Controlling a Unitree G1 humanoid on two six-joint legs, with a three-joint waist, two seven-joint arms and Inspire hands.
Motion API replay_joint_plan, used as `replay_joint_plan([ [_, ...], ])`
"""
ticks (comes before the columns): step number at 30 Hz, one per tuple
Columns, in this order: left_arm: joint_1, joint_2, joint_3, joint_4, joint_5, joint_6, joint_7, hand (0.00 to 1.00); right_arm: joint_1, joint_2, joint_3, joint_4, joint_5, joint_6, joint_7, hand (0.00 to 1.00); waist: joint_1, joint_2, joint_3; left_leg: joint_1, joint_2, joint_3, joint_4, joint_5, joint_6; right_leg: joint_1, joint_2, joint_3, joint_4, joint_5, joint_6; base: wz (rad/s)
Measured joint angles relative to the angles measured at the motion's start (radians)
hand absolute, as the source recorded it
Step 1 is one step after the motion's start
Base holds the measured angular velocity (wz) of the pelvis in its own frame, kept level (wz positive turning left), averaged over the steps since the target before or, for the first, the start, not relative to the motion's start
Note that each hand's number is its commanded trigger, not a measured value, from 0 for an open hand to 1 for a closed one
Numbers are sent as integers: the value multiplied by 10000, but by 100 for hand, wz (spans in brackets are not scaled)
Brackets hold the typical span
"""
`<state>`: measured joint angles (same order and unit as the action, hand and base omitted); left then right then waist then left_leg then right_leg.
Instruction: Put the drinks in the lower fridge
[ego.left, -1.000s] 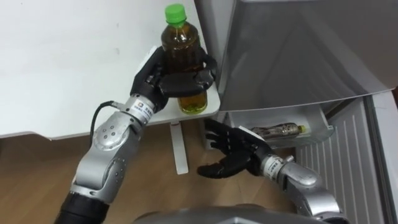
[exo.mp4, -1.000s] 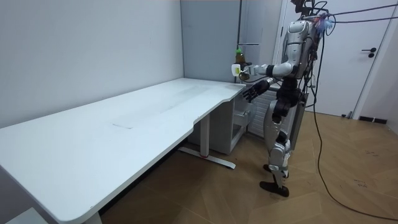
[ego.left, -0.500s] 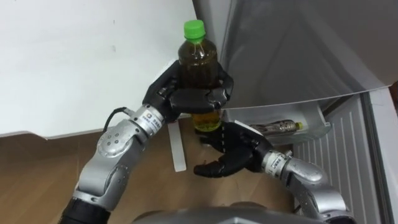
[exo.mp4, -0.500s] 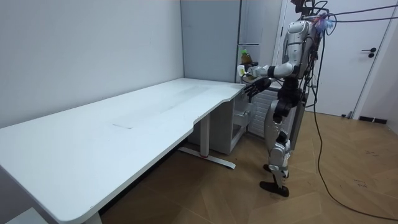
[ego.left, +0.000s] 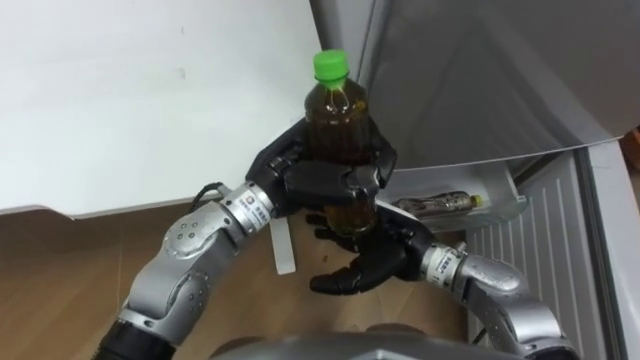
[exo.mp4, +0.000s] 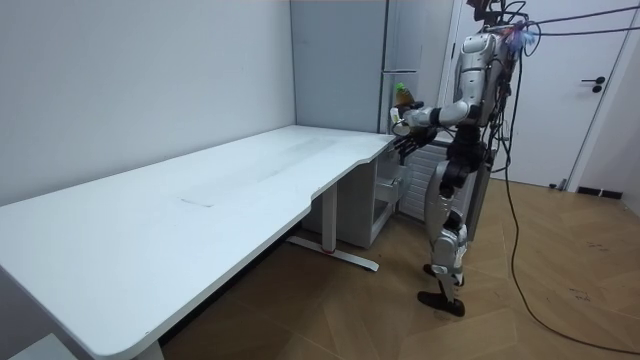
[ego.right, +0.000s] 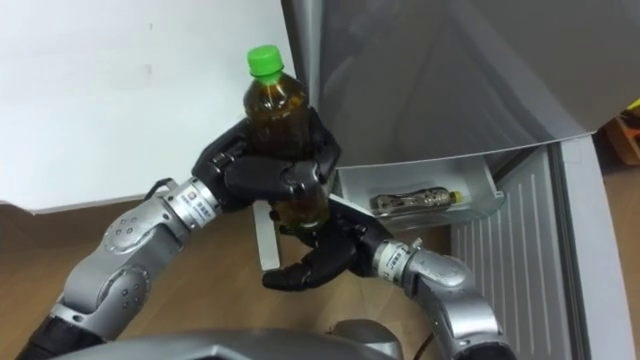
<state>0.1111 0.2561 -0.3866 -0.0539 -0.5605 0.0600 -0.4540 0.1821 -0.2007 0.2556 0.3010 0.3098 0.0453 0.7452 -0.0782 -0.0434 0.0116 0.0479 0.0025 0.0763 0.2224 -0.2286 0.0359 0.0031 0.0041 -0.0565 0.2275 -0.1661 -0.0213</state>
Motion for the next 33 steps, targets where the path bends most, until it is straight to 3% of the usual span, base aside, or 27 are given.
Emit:
replay_joint_plan([
  [6, 1, 164, -229, 0, 13, 12, -9, 100, -6, -233, 195, 0, 222, 2, 7, 0, 3, 153, 30, 11, 4, 13, -60, -17, 2, -27, 2, -8, 13, -1, 1, 0],
  [9, 1, 355, -395, 24, 13, 56, -30, 100, -27, -370, 380, -1, 496, 3, 13, 0, 8, 167, 29, 16, 6, 25, -60, -16, 1, -46, 23, -10, 39, -1, 1, 0],
  [21, 0, 600, -883, 407, 12, 56, -155, 100, -26, -770, 897, -2, 928, 9, 239, 0, 9, 262, 4, -39, -5, 46, -10, -17, 3, -141, 16, -17, 178, -8, 3, 0],
  [26, -5, 780, -904, 407, 13, 56, -229, 100, -26, -839, 1085, -2, 1408, 11, 301, 0, 3, 245, -3, -27, -14, 68, 13, -16, 2, -198, 1, -20, 293, -53, -9, -1],
  [33, -8, 798, -920, 407, 28, 56, -341, 100, -40, -1063, 1171, -82, 1980, 12, 438, 0, 28, 167, 1, -28, -39, 68, 22, -16, 4, -201, -2, -29, 284, -56, -4, 0],
])
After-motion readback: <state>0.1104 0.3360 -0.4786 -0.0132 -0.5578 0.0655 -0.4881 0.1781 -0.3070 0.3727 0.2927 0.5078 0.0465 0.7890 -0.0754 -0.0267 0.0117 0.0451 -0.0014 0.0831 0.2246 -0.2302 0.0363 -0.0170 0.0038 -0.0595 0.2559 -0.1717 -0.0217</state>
